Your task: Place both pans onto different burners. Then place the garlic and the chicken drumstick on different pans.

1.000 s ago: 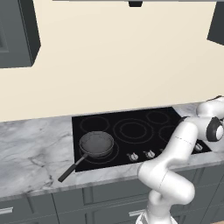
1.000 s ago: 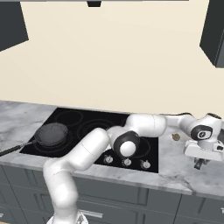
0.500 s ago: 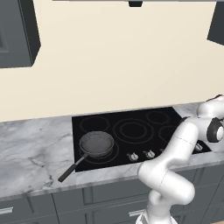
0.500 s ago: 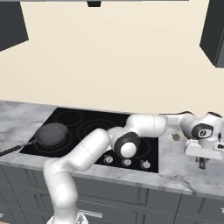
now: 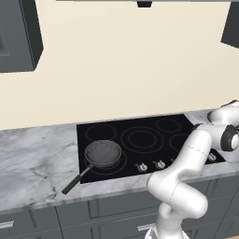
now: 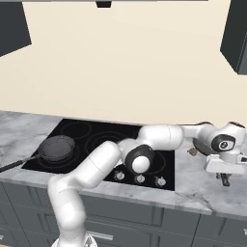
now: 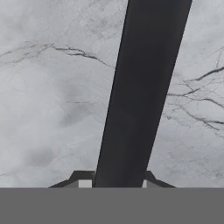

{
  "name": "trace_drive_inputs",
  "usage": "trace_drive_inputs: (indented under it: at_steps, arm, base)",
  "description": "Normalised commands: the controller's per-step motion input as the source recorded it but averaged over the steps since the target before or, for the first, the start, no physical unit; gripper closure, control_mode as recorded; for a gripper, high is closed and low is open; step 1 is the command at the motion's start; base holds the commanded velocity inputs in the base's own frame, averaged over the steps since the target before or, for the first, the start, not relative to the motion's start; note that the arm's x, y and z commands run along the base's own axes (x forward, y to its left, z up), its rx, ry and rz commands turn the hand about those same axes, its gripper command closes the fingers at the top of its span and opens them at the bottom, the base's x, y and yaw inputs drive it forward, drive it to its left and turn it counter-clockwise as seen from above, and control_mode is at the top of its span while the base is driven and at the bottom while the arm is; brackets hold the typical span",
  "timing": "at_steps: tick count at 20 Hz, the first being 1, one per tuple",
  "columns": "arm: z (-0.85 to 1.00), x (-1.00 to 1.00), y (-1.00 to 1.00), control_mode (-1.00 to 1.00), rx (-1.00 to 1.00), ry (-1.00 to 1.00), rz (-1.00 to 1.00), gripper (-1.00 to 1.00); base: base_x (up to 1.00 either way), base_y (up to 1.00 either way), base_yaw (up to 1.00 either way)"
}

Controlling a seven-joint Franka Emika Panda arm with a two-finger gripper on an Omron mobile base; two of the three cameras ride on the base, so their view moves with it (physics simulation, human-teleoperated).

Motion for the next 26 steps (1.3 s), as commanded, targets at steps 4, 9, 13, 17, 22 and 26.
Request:
trace_drive_inputs:
  at_steps: [4,9,13,17,22,26]
  arm:
    - [0.02,0.00,0.38,-1.00,0.00,0.00,0.08,1.00]
    - [0.06,-0.03,0.30,-1.00,0.00,0.00,0.05,1.00]
    - [0.04,-0.26,0.20,-1.00,0.00,-0.10,0.02,1.00]
    - [0.01,-0.28,0.32,-1.00,0.00,-0.21,0.00,1.00]
    - [0.02,-0.23,0.55,-1.00,-0.03,-0.13,0.01,1.00]
    - [0.06,-0.23,0.69,-1.00,-0.06,0.00,0.00,1.00]
  base:
    - [0.00,0.00,0.00]
    - [0.00,0.00,0.00]
    - [0.00,0.00,0.00]
    - [0.00,0.00,0.00]
    - [0.00,0.00,0.00]
    - [0.00,0.00,0.00]
